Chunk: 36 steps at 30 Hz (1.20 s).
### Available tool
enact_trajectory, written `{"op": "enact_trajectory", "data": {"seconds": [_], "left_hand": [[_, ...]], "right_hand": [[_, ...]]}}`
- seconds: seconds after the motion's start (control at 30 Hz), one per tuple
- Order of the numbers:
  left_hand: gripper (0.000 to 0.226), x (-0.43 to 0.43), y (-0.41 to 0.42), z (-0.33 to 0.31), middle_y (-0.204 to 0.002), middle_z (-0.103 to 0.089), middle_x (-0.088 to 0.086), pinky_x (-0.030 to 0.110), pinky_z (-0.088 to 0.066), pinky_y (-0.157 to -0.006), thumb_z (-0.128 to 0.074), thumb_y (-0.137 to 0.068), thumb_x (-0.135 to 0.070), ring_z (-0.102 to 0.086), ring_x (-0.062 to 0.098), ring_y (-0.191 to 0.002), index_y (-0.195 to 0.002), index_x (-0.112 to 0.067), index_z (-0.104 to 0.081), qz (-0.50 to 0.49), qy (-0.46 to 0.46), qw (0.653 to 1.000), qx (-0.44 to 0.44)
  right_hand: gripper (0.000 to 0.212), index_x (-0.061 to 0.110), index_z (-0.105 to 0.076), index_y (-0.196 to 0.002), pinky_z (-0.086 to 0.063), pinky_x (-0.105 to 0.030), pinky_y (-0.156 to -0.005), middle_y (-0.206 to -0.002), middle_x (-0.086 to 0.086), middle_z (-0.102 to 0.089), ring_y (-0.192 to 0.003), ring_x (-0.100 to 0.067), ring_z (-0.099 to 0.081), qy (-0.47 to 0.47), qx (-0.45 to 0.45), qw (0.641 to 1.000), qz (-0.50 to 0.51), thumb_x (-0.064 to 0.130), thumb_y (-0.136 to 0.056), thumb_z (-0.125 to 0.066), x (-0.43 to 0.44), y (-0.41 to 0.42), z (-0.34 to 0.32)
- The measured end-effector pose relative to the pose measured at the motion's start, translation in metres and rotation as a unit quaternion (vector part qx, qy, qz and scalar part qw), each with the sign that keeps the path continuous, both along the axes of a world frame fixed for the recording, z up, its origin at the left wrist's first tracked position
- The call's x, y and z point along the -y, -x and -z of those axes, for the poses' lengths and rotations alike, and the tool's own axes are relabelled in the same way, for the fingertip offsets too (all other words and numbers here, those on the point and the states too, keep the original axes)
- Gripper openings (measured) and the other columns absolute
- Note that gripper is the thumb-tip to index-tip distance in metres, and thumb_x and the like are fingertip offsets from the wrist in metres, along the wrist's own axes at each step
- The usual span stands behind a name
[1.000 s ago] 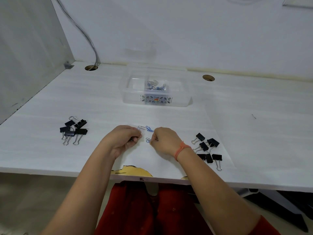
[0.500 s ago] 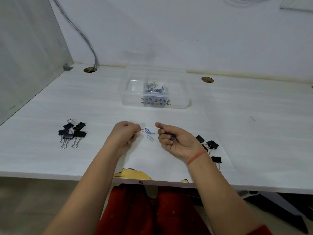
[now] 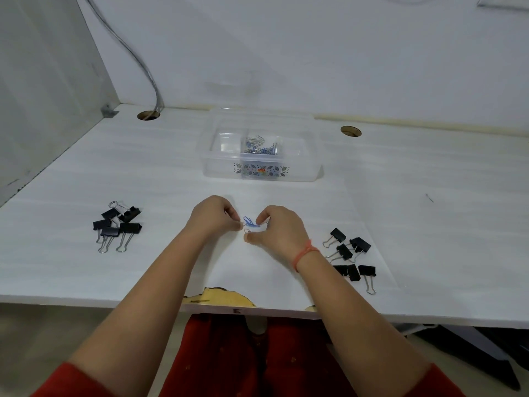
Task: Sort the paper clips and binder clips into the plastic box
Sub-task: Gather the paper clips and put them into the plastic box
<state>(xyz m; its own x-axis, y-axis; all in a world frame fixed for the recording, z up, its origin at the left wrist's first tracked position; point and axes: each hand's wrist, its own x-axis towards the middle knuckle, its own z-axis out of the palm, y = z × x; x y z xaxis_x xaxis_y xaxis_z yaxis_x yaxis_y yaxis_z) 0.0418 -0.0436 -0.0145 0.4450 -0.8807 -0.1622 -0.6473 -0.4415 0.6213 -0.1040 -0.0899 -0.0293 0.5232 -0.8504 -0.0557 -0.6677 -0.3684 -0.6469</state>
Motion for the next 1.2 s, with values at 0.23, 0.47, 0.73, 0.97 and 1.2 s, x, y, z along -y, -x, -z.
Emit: {"op": "enact_trajectory", "data": {"seconds": [0.23, 0.47, 0.73, 0.97, 1.2], "left_hand": [[0.021, -0.005, 0.002, 0.005, -0.065, -0.047, 0.011, 0.029, -0.027, -0.052, -0.056, -0.080, -0.015, -0.040, 0.025, -0.063, -0.060, -0.013, -0.048, 0.029, -0.053, 0.995, 0.075], [0.023, -0.031, 0.002, -0.005, -0.062, -0.044, 0.008, 0.014, -0.032, -0.036, -0.046, -0.094, -0.009, -0.041, 0.009, -0.035, -0.071, -0.006, -0.047, -0.098, 0.063, 0.926, -0.359], [0.024, -0.023, 0.013, -0.008, -0.065, -0.049, 0.006, 0.016, -0.025, -0.031, -0.034, -0.090, 0.000, -0.041, 0.012, -0.043, -0.083, -0.005, -0.056, -0.181, 0.088, 0.879, -0.432], [0.023, -0.008, 0.028, 0.006, -0.070, -0.050, 0.005, 0.028, -0.027, -0.052, -0.071, -0.072, -0.026, -0.044, 0.023, -0.065, -0.067, -0.014, -0.053, -0.066, 0.002, 0.998, 0.018], [0.019, 0.003, 0.023, 0.005, -0.055, -0.037, 0.004, 0.026, -0.025, -0.048, -0.061, -0.078, -0.017, -0.044, 0.030, -0.063, -0.063, -0.011, -0.051, -0.032, -0.043, 0.998, 0.028]], "right_hand": [[0.029, 0.012, -0.044, -0.057, -0.030, -0.028, -0.053, -0.063, -0.006, -0.049, -0.069, -0.028, -0.048, 0.024, -0.106, 0.992, -0.071, 0.018, -0.084, -0.054, -0.003, -0.015, 0.001], [0.027, 0.013, -0.049, -0.065, -0.025, -0.020, -0.042, -0.060, -0.005, -0.042, -0.047, -0.016, -0.032, -0.237, 0.073, 0.966, -0.076, 0.014, -0.092, -0.051, 0.001, 0.004, -0.015], [0.020, 0.003, -0.060, -0.103, -0.022, -0.010, -0.030, -0.068, -0.002, -0.044, -0.037, 0.000, -0.030, -0.553, 0.404, 0.728, 0.020, -0.002, -0.094, -0.043, 0.009, 0.024, -0.004], [0.019, 0.013, -0.053, -0.078, -0.022, -0.012, -0.032, -0.064, 0.001, -0.044, -0.037, -0.002, -0.030, -0.480, 0.351, 0.798, 0.096, 0.024, -0.091, -0.059, 0.017, 0.014, -0.010], [0.023, 0.013, -0.053, -0.073, -0.018, -0.013, -0.031, -0.061, 0.002, -0.040, -0.037, -0.003, -0.026, -0.451, 0.350, 0.811, 0.131, 0.026, -0.090, -0.060, 0.016, 0.012, -0.011]]}}
